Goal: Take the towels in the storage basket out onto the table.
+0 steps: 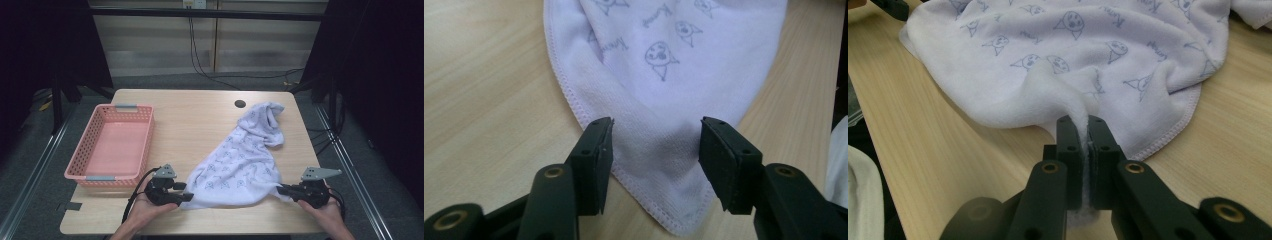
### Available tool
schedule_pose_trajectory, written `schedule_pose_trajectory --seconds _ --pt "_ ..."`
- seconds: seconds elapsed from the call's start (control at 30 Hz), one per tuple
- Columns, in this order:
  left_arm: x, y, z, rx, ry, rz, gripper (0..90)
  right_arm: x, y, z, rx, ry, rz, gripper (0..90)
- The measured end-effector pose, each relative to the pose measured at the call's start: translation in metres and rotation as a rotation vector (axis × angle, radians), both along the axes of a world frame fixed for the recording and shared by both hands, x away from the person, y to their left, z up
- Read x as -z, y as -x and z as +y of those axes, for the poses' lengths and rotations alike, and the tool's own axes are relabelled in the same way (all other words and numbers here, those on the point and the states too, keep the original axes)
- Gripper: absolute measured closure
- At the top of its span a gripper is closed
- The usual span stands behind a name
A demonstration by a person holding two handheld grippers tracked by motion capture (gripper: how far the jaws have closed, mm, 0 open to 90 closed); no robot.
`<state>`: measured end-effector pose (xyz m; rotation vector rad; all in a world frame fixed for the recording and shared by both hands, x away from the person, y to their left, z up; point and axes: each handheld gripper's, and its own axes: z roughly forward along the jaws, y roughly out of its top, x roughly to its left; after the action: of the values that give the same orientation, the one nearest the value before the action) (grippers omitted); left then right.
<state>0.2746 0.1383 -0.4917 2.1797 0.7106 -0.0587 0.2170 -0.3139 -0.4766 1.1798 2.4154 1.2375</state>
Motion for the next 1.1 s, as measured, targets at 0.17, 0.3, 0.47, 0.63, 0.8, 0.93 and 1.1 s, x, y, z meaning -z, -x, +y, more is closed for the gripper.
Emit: schedule_pose_trajectory --seconds 0.17,0.3,0.47,0.63,0.8,0.93,1.1 --pt "0.004 0.005 -0.017 0.021 -0.086 -0.056 66.9 0.003 -0.004 0.003 -0.012 0.003 0.02 86.3" --pt "0.004 0.009 -0.021 0.06 -0.098 -0.063 85.3 0.003 -0.006 0.004 -0.009 -0.003 0.022 86.3" --pt "-0.009 -0.002 -0.007 0.028 0.076 0.007 87.0 -0.004 -0.012 0.003 -0.004 -0.037 0.012 86.3" --pt "-0.045 -0.017 0.009 -0.022 0.195 -0.047 87.1 -0.024 -0.029 0.0 0.013 -0.1 -0.032 86.4" --pt "-0.084 -0.039 0.014 -0.078 0.247 -0.12 87.1 -0.068 -0.056 -0.002 0.03 -0.178 -0.14 86.5" --pt "-0.116 -0.059 0.021 -0.12 0.297 -0.16 87.2 -0.109 -0.076 -0.001 0.044 -0.186 -0.227 86.5" --pt "-0.147 -0.082 0.026 -0.177 0.318 -0.208 87.3 -0.154 -0.109 -0.004 0.096 -0.199 -0.288 86.7"
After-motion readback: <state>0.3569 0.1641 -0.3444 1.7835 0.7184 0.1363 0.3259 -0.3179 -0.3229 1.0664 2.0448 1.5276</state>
